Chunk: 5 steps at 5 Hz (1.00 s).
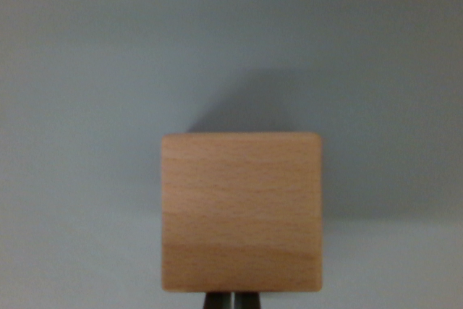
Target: Push wooden cube
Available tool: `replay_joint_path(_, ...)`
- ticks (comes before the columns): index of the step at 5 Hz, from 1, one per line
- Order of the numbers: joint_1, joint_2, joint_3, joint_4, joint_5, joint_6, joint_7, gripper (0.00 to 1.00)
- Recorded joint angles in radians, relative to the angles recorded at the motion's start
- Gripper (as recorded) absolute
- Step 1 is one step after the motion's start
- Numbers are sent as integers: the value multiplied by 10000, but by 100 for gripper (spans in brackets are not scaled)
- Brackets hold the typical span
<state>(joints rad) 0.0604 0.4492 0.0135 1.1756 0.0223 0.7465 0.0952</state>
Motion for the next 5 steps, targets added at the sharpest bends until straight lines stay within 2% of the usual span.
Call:
replay_joint_path(1,-8,294,-7,473,-6,180,-9,100)
replay_joint_path(2,-8,294,-7,473,-6,180,-9,100)
replay_joint_path(3,-16,582,-13,937,-11,356,-17,100)
replay_joint_path(4,-16,582,-13,937,-11,356,-17,100)
replay_joint_path(5,-23,846,-19,1362,-17,517,-25,100)
